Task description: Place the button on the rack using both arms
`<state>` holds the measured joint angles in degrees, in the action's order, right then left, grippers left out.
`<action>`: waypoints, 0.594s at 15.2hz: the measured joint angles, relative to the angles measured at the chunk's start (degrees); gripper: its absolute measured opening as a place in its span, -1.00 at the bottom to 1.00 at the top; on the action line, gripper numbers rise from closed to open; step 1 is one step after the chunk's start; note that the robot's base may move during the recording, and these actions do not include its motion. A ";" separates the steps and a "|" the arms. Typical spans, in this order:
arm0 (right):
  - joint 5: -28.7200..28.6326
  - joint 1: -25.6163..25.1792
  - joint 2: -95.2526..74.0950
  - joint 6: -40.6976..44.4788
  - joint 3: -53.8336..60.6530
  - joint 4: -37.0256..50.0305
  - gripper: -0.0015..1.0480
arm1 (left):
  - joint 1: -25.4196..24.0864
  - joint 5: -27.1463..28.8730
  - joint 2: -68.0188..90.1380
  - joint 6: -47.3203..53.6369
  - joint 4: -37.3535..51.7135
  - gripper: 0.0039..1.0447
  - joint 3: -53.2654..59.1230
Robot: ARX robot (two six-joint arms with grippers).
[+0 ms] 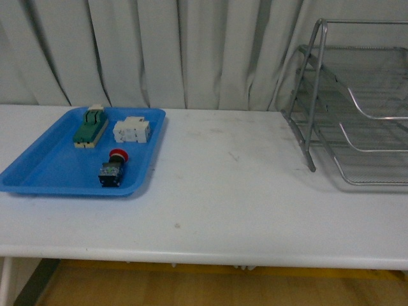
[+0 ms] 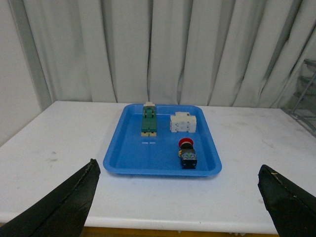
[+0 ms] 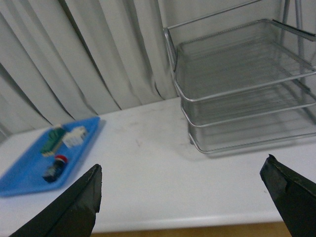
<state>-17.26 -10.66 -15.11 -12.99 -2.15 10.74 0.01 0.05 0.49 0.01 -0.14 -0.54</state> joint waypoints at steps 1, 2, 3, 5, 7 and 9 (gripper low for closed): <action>-5.16 -4.46 -10.73 -4.98 -2.08 10.29 0.87 | 0.00 -0.04 0.00 0.00 -0.02 0.88 0.00; -7.65 -8.46 -22.64 -8.17 -5.88 20.98 0.87 | 0.00 -0.04 0.00 0.00 -0.02 0.88 0.00; -7.98 -12.17 -34.36 -10.38 -10.95 30.42 0.87 | 0.00 -0.04 0.00 0.00 -0.02 0.88 0.00; -8.48 -17.00 -55.01 -14.86 -21.84 41.62 0.87 | 0.00 -0.04 0.00 0.00 -0.02 0.88 0.00; -9.49 -20.70 -72.13 -21.57 -33.81 42.66 0.87 | 0.00 -0.04 0.00 0.00 -0.02 0.88 0.00; -11.28 -22.86 -83.97 -29.44 -42.01 44.72 0.87 | 0.00 -0.04 0.00 0.00 -0.02 0.88 0.00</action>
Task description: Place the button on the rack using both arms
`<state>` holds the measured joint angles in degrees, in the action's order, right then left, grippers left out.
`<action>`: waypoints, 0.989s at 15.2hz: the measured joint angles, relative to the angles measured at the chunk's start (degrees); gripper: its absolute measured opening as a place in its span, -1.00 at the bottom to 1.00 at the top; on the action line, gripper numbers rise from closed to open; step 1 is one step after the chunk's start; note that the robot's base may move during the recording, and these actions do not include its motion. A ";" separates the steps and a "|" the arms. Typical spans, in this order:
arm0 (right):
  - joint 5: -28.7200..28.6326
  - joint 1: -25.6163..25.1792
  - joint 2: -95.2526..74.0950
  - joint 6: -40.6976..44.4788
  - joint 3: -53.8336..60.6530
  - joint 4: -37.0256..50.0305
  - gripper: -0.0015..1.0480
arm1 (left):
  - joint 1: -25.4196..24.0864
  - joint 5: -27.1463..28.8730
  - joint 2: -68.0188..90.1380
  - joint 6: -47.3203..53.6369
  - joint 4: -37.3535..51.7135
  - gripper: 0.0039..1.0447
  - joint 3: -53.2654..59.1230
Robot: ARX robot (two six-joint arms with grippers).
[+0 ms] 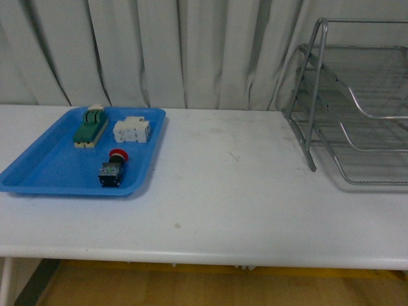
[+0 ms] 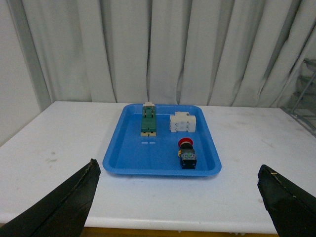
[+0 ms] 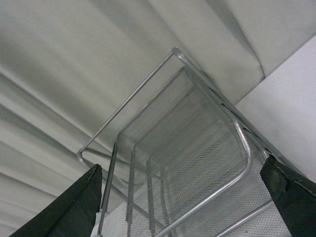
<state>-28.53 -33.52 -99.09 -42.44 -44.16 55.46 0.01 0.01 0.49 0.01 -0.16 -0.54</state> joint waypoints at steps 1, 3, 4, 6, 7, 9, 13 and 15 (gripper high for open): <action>-0.42 -0.46 -4.37 -3.65 -2.05 1.60 0.87 | 0.00 0.00 0.00 0.00 0.00 0.88 0.00; -1.18 -1.03 -9.40 -9.16 -2.54 6.36 0.87 | 0.00 0.00 0.00 0.00 0.00 0.88 0.00; -1.68 -1.05 -11.10 -10.62 -2.51 8.22 0.87 | 0.00 0.00 0.00 0.00 0.00 0.88 0.00; -3.58 -0.98 -16.11 -16.66 -1.18 14.14 0.87 | 0.00 0.00 0.00 0.00 0.00 0.88 0.00; -4.57 -0.55 -18.40 -20.46 -0.02 17.20 0.87 | 0.00 0.02 0.00 0.00 0.00 0.88 0.00; -4.92 1.40 -22.47 -25.53 0.11 18.25 0.87 | 0.00 0.00 0.00 0.02 0.00 0.88 0.00; -2.64 5.95 -29.68 -26.91 -3.26 18.14 0.87 | 0.00 -0.02 0.00 0.00 -0.02 0.88 0.00; -1.86 7.19 -31.06 -26.58 -5.18 17.62 0.87 | 0.00 0.00 0.00 0.00 0.00 0.88 0.00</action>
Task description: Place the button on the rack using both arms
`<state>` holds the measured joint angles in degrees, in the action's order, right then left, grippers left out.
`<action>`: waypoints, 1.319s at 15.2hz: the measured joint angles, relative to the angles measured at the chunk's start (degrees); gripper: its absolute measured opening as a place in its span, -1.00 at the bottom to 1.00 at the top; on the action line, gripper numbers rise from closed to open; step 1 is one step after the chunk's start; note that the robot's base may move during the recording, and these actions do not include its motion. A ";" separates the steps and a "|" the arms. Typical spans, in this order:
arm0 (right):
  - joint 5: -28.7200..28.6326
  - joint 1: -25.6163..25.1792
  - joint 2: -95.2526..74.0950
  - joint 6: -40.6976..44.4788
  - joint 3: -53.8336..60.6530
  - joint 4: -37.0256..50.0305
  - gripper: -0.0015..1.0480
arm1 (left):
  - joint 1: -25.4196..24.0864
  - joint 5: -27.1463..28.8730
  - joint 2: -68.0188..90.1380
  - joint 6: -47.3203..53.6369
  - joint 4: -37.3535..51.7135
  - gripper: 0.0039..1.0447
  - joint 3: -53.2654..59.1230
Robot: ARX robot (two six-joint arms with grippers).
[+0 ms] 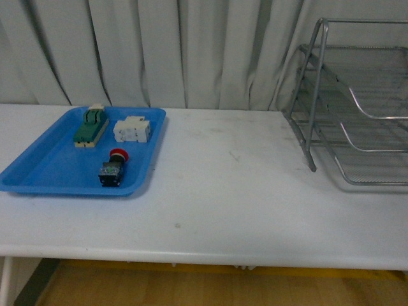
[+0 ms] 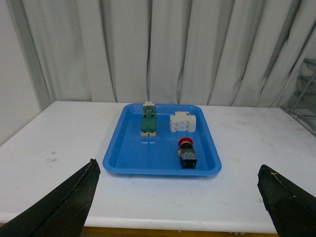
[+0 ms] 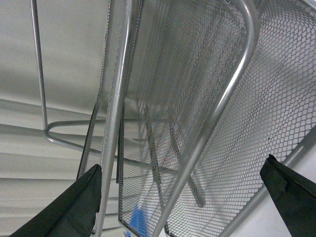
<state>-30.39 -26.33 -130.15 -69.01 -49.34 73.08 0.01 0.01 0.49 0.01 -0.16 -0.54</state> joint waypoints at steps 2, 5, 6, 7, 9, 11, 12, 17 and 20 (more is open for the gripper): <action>0.68 0.57 -1.57 0.59 -1.77 -1.38 0.87 | 0.00 0.00 0.00 0.00 -0.02 0.88 0.00; 1.46 1.62 -2.89 0.68 -2.80 -1.79 0.87 | 0.00 0.00 0.00 0.00 0.00 0.88 0.00; 1.53 2.05 -2.89 0.68 -3.26 -1.88 0.87 | 0.00 0.00 0.00 0.00 -0.02 0.88 0.00; 1.51 2.78 -2.89 0.68 -3.87 -2.03 0.87 | 0.00 0.00 0.00 0.00 -0.02 0.88 0.00; 1.51 3.50 -2.91 0.68 -4.83 -2.89 0.87 | 0.00 0.00 0.00 0.00 -0.02 0.88 0.00; 1.62 3.91 -3.54 0.66 -5.97 -3.72 0.87 | 0.00 0.00 0.00 0.00 0.00 0.88 0.00; 1.64 4.26 -4.04 0.66 -6.16 -4.07 0.87 | 0.00 0.00 0.00 0.00 -0.02 0.88 0.00; 2.36 6.84 -6.08 0.00 -10.84 -6.21 0.65 | 0.00 0.00 0.00 0.00 -0.02 0.88 0.00; 2.49 7.72 -6.75 -1.01 -12.22 -4.50 -0.01 | 0.00 0.00 0.00 0.00 -0.02 0.88 0.00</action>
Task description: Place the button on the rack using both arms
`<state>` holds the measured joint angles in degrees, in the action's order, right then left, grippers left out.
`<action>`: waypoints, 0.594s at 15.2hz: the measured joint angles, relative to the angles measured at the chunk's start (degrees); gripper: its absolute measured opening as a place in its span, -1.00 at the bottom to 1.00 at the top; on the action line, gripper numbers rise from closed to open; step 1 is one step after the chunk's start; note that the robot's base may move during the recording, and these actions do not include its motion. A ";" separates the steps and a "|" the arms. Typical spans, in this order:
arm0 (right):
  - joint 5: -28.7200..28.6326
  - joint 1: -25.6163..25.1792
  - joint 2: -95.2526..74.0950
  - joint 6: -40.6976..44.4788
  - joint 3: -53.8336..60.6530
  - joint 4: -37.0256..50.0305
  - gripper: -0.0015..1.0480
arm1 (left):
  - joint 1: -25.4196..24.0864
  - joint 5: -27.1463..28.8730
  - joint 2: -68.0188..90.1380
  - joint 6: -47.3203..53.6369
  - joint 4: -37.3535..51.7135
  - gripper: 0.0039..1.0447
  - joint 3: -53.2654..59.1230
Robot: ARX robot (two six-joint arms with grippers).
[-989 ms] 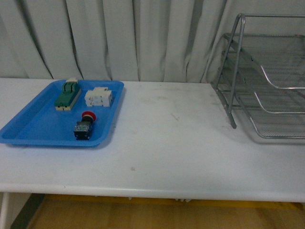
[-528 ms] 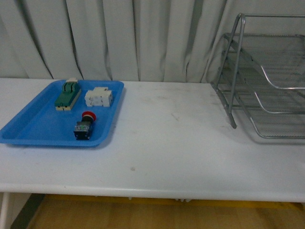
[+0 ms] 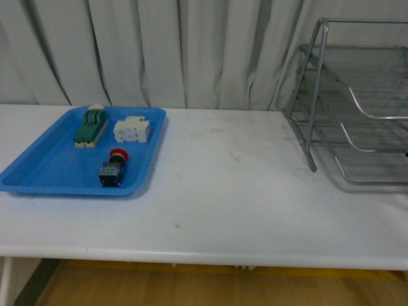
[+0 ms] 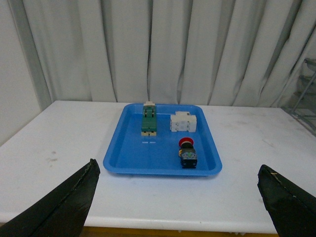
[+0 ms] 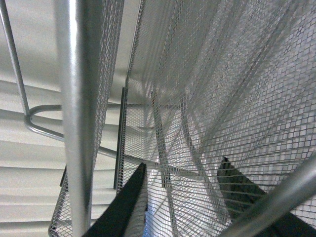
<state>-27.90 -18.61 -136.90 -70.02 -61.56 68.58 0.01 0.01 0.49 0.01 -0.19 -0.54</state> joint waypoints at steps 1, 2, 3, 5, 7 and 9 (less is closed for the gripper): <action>0.00 0.24 -0.04 -0.70 -0.11 1.09 -0.22 | 0.00 0.00 0.00 0.00 0.00 0.88 0.00; 0.00 0.20 -0.87 -1.40 -0.13 2.12 -0.42 | 0.00 0.00 0.00 0.00 0.02 0.88 0.00; -0.11 0.15 -1.86 -2.19 -0.09 3.65 -0.63 | 0.00 0.00 0.00 0.00 0.02 0.88 0.00; -0.11 -0.70 -2.05 -7.15 0.85 3.54 -0.92 | 0.00 0.00 0.00 0.00 0.02 0.88 0.00; -1.49 -1.75 -1.57 -9.11 3.48 5.09 -0.93 | 0.00 0.00 0.00 0.00 0.00 0.88 0.00; -3.43 -3.02 -0.46 -9.01 5.79 5.20 -0.94 | 0.00 0.00 0.00 0.00 0.00 0.88 0.00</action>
<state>-31.33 -21.63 -137.36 -79.02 -55.77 73.78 0.01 0.01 0.49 0.01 -0.19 -0.54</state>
